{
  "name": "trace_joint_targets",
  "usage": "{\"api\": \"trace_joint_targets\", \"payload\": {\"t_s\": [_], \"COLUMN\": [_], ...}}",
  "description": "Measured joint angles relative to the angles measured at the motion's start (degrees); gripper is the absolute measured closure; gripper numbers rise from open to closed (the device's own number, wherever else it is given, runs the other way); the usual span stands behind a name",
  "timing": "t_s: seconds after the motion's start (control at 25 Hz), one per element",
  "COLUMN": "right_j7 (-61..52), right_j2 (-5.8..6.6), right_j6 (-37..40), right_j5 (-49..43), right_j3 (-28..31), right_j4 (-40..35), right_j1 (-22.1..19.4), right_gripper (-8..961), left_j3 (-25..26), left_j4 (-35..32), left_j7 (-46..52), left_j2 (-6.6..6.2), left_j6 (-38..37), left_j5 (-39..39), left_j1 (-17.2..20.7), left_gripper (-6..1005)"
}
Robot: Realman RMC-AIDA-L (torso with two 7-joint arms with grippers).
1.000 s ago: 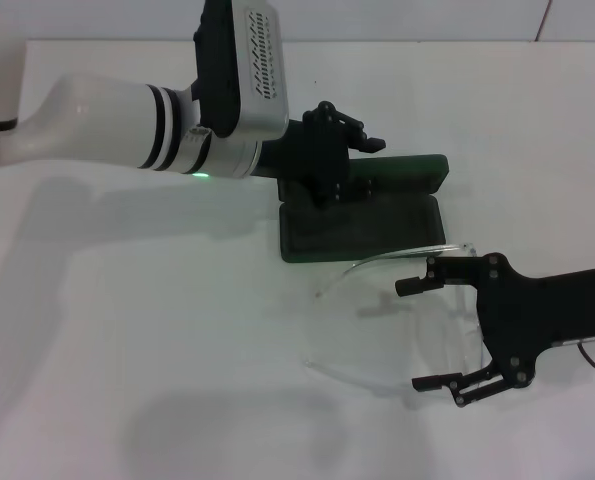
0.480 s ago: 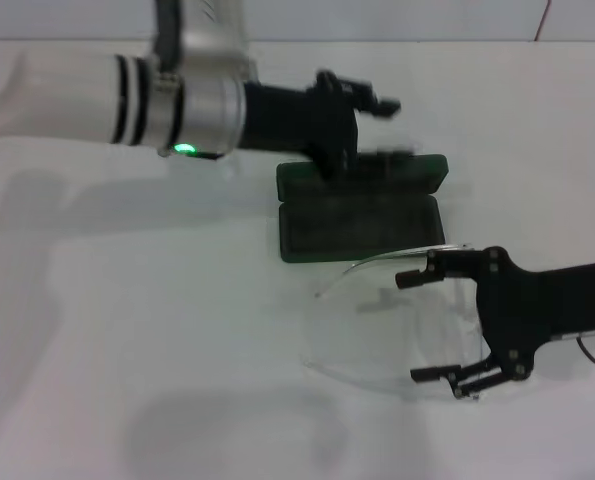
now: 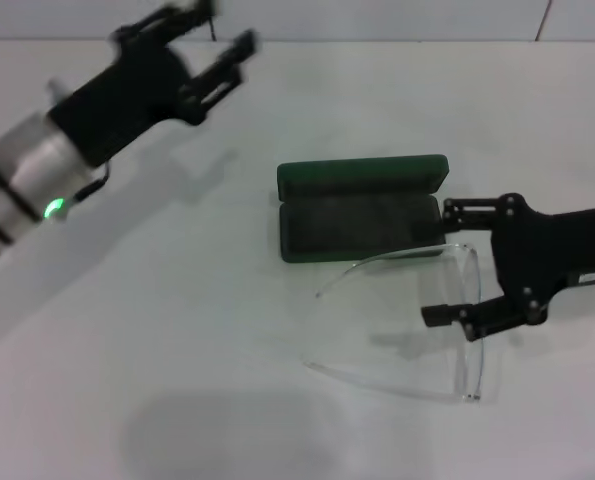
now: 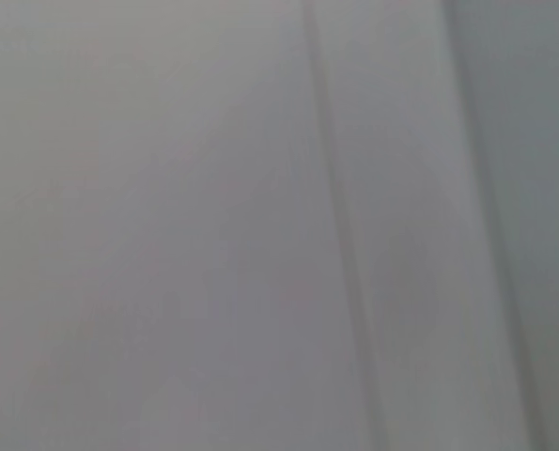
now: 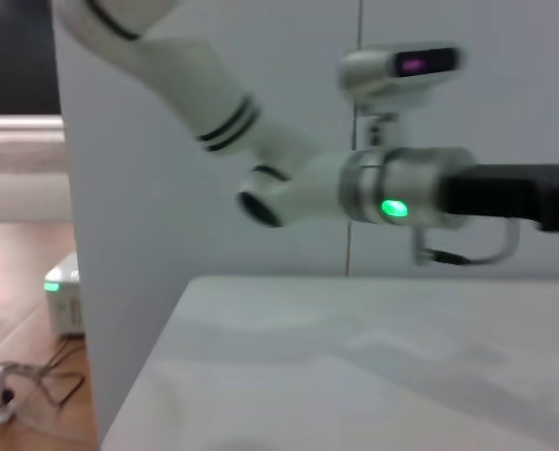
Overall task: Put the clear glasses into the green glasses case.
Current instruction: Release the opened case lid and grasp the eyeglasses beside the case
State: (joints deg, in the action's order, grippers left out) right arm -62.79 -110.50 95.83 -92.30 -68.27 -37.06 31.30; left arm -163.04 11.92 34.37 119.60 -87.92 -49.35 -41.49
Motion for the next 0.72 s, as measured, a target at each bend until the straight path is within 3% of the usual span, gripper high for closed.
{"api": "trace_joint_targets", "payload": {"t_s": [0.08, 0.12, 0.16, 0.28, 0.52, 0.72], "right_j7": [-5.33, -8.56, -11.6, -24.39, -51.39, -65.05], "right_j2": [-0.34, -0.74, -1.07, -1.64, -1.17, -2.02], "right_j6": [-0.09, -0.14, -0.17, -0.01, 1.65, 7.23], "right_j5": [-3.76, -6.2, -8.12, -13.73, -27.74, -39.64], "right_j3": [0.57, 1.17, 1.57, 2.11, 2.15, 1.74], "right_j4": [-6.17, -9.97, -12.84, -20.9, -29.94, -36.42], "right_j1": [-0.93, -1.33, -1.48, -0.58, 5.06, 9.12], "right_gripper": [103, 103, 103, 104, 105, 106], "left_j3": [0.05, 0.05, 0.13, 0.15, 0.17, 0.13], "left_j4": [-3.4, -3.4, -5.9, -6.93, -7.89, -7.92], "left_j7": [-4.11, -4.11, -7.39, -8.14, -8.35, -8.42], "left_j2": [0.0, 0.0, 0.05, 0.12, 0.15, 0.17], "left_j6": [-0.04, -0.04, -0.55, -1.18, -0.99, -0.88], "left_j5": [-3.5, -3.5, -5.33, -6.02, -6.48, -6.53], "left_j1": [3.8, 3.8, 6.86, 8.8, 10.64, 10.79], "left_gripper": [427, 427, 427, 427, 428, 428]}}
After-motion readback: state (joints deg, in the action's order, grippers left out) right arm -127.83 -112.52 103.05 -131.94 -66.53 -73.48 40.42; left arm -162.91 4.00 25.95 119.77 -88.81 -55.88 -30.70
